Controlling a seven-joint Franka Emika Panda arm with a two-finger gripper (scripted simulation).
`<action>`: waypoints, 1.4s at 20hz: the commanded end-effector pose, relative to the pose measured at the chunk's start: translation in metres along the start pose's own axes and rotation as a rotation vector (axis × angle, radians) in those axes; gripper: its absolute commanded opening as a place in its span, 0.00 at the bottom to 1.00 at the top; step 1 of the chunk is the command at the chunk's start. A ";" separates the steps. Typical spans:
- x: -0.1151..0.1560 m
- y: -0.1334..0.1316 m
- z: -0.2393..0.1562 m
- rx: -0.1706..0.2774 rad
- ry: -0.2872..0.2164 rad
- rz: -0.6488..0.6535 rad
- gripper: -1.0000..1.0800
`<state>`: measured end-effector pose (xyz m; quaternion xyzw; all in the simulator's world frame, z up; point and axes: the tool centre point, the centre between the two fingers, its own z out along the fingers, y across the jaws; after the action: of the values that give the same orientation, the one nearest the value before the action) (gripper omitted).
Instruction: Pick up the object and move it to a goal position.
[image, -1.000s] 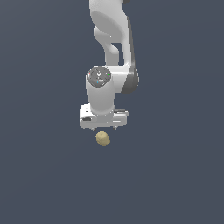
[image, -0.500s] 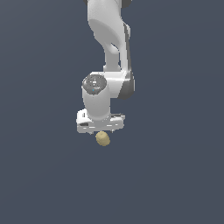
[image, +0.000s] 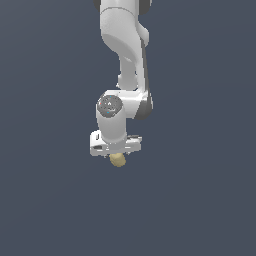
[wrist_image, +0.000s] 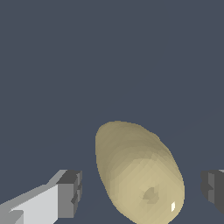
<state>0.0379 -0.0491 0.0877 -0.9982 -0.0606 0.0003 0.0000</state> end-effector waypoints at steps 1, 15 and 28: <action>0.000 0.000 0.011 0.000 0.000 -0.001 0.96; 0.001 0.000 0.018 0.000 0.001 -0.002 0.00; -0.007 0.005 -0.006 0.000 0.001 -0.002 0.00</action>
<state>0.0330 -0.0535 0.0865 -0.9981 -0.0617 0.0006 0.0002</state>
